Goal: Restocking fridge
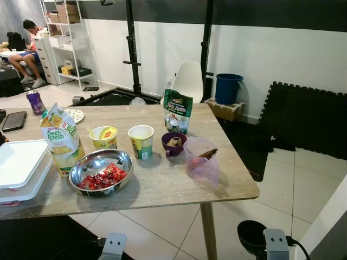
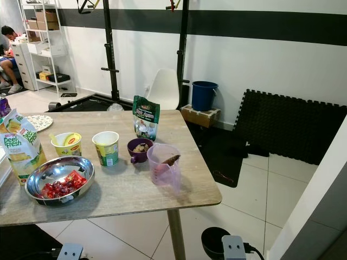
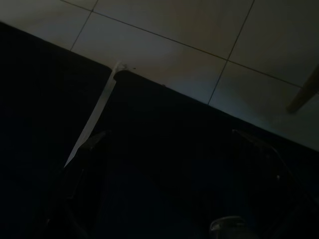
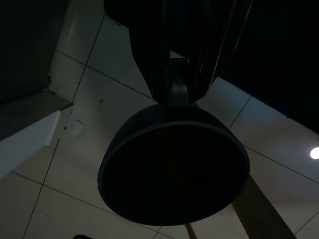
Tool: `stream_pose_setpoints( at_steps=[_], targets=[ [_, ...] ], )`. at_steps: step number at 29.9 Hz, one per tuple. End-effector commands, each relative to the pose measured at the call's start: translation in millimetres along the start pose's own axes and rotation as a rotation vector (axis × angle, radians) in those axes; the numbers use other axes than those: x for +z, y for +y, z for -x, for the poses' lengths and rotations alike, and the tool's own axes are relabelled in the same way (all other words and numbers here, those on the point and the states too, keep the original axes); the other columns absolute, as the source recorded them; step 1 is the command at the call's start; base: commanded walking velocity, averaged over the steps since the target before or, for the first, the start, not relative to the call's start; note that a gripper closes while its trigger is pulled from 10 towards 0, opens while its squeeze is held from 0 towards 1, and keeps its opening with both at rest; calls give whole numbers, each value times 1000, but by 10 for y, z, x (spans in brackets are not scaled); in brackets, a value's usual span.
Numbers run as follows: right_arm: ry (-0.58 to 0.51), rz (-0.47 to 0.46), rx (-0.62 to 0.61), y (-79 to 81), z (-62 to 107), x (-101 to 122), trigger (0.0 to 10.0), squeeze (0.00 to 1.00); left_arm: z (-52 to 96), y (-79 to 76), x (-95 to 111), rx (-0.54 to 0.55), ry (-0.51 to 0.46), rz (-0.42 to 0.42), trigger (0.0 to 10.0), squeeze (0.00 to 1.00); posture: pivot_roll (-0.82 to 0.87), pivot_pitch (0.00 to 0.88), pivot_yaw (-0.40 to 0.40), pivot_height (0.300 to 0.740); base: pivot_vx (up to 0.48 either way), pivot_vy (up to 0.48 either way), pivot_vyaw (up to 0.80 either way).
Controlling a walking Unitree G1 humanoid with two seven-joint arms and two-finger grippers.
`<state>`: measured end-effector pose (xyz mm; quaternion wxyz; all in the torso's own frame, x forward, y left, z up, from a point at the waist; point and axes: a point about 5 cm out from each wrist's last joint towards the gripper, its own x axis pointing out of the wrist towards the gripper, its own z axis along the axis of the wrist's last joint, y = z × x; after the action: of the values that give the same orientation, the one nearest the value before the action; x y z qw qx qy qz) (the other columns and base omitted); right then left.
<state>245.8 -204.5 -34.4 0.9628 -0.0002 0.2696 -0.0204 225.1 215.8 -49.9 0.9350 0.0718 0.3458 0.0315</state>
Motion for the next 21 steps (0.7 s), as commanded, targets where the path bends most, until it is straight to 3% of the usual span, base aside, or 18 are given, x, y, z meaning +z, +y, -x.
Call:
stream_pose_setpoints(
  at_steps=[1,21],
  targets=[
    [17,15,4,-18,19,-46,10000,0,20,-1,-65,-7,19,-12,10000,0,-12,46,-24,740,0,0,0],
    [51,42,22,-6,39,-111,10000,0,58,43,-135,-3,22,-14,10000,0,-6,85,-23,740,0,0,0]
  ],
)
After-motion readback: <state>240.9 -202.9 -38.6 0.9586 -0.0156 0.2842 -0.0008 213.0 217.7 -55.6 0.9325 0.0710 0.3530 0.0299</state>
